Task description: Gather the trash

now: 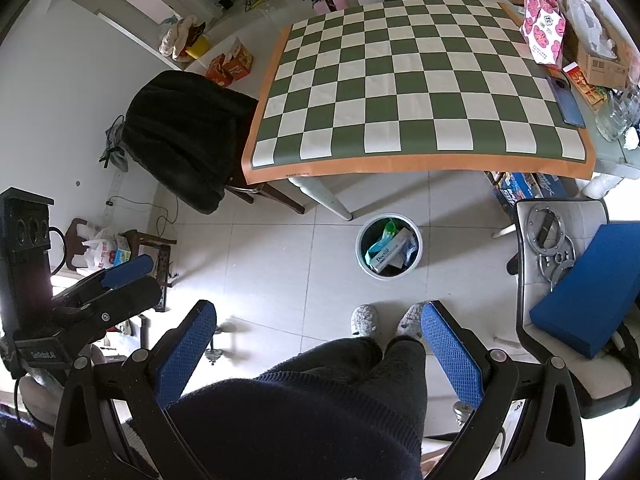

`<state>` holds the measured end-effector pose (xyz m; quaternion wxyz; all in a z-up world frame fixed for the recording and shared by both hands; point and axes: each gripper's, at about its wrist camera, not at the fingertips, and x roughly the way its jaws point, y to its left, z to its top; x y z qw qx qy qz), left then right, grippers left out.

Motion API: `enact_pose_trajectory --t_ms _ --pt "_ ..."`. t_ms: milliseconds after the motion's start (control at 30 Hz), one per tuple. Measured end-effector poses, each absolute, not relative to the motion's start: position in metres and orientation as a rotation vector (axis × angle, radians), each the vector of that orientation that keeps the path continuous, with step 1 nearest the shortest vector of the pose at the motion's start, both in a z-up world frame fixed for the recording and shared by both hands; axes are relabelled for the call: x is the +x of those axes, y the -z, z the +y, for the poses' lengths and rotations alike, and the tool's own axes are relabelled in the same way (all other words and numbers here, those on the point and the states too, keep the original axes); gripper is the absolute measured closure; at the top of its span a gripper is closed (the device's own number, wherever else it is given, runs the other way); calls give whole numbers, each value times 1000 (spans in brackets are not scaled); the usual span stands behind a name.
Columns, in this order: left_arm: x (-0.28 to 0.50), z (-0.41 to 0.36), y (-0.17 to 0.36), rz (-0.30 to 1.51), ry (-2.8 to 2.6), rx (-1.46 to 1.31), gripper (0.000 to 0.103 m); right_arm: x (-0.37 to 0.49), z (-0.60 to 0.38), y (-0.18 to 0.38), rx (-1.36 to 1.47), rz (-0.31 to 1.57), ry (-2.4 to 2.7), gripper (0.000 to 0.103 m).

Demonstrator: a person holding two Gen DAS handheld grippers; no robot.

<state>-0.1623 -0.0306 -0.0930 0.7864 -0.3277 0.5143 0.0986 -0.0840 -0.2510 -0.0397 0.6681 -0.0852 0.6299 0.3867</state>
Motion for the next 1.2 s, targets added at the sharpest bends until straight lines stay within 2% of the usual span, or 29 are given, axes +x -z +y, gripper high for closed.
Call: enact_pose_trajectory --t_ms 1200 --pt "-165 -28 93 1109 -209 -696 0 -84 -245 40 -183 1423 -864 0"
